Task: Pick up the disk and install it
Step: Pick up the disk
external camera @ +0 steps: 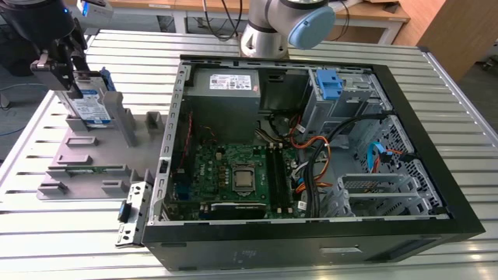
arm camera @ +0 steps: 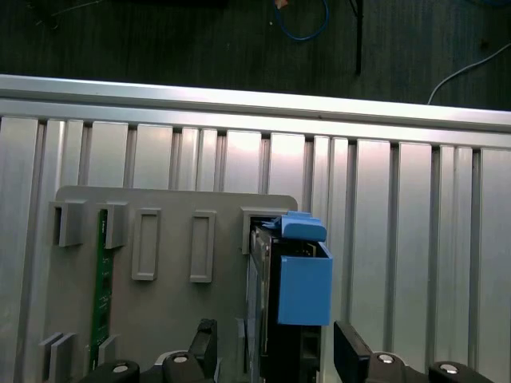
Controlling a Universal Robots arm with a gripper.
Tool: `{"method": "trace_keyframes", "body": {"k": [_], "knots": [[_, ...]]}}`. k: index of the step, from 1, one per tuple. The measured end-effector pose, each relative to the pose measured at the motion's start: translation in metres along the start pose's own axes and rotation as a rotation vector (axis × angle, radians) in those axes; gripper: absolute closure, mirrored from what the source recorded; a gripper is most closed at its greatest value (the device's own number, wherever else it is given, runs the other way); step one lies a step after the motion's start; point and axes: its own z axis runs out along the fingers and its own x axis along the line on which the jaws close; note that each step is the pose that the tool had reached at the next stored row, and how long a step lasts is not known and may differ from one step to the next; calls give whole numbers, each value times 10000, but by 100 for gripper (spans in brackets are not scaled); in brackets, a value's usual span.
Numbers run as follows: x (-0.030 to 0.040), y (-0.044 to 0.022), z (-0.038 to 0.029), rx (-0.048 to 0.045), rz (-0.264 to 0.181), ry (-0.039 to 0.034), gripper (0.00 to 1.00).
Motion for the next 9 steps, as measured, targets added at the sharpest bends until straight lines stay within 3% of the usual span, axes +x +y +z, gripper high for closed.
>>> {"method": "trace_keyframes", "body": {"k": [7, 9], "knots": [[0, 0, 2, 0, 0, 0, 34], [0, 0, 2, 0, 0, 0, 40]]}}
